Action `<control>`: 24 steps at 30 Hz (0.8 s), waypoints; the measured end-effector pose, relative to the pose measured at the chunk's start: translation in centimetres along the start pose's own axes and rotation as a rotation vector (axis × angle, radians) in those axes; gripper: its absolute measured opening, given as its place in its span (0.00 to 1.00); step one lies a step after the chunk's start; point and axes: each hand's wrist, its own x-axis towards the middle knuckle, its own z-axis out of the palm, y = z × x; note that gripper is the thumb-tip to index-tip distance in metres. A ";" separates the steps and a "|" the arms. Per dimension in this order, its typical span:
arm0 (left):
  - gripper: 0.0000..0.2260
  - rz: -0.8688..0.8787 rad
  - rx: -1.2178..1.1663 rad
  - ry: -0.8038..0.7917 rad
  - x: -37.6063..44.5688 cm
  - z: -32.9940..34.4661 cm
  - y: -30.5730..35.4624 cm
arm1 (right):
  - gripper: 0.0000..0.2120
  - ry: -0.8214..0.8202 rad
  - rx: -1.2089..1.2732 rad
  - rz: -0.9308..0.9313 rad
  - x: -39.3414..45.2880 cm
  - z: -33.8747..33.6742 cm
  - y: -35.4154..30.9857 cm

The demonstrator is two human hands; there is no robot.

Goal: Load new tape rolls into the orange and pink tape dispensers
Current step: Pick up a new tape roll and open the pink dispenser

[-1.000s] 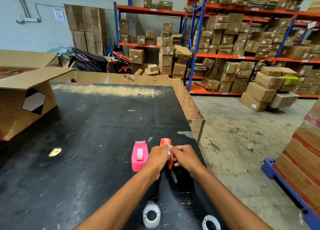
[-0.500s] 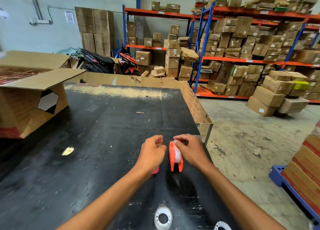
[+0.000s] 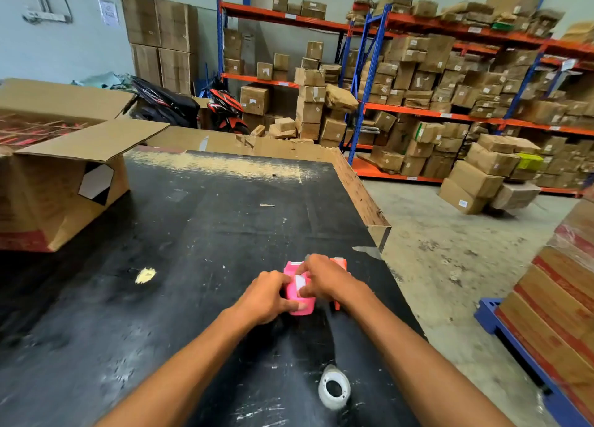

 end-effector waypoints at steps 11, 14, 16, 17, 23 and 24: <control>0.14 -0.006 0.072 -0.053 0.3 -0.6 0.0 | 0.14 0.445 0.031 0.005 -4.9 0.2 -0.7; 0.18 0.005 0.061 -0.100 0.5 -0.5 -0.1 | 0.13 0.517 0.221 0.032 -7.6 -0.3 -0.6; 0.28 0.031 0.044 -0.085 0.2 -0.5 -0.2 | 0.14 0.538 0.271 0.038 -9.0 -0.1 -0.3; 0.32 0.047 0.014 -0.035 -0.1 -0.5 0.1 | 0.15 0.546 0.283 0.051 -9.6 0.0 -0.1; 0.13 -0.054 -0.701 -0.031 -4.8 -1.1 6.0 | 0.15 0.555 0.224 0.011 -12.4 0.9 -0.3; 0.15 -0.054 -0.726 -0.062 -5.2 -0.7 6.4 | 0.15 0.565 0.214 -0.003 -12.8 1.1 -0.4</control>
